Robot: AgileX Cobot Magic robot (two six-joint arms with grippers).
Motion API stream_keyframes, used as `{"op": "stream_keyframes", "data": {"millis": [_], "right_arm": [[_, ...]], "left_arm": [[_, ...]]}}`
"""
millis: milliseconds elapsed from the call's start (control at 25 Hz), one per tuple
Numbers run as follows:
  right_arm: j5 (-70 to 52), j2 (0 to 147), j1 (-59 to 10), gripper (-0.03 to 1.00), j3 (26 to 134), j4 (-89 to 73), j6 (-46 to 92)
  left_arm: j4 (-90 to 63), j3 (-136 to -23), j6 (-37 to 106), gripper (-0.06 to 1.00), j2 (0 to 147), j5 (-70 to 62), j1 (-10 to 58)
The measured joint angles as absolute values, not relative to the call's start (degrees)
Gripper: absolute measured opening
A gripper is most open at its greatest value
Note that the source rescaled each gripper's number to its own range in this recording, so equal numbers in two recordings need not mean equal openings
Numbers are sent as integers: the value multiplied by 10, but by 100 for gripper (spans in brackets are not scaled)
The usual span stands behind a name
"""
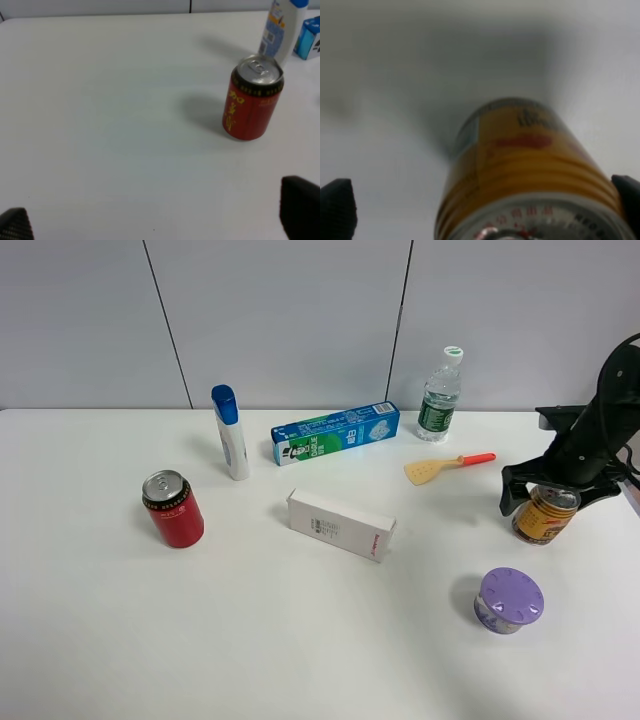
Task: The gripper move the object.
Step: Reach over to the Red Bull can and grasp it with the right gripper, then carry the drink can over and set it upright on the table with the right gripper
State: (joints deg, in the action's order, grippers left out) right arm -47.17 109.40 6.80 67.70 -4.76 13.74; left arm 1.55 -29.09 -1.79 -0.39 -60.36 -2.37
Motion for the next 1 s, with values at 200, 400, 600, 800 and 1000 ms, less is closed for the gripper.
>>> {"op": "stream_keyframes", "data": {"millis": [200, 400, 600, 800, 1000], "right_arm": [[-486, 1094, 68, 57, 677, -36, 137], [-486, 1094, 68, 9, 677, -30, 137], [-486, 1094, 68, 0, 677, -23, 137], [-488, 1094, 68, 0, 677, -23, 137], [-493, 1094, 68, 0, 677, -23, 137]], "left_arm": [[16, -291, -18, 100, -4, -604, -24], [16, -291, -18, 100, -4, -604, -24], [16, -291, -18, 100, -4, -604, -24], [16, -291, -18, 100, -4, -604, -24], [16, -291, -18, 100, -4, -604, -24]]}}
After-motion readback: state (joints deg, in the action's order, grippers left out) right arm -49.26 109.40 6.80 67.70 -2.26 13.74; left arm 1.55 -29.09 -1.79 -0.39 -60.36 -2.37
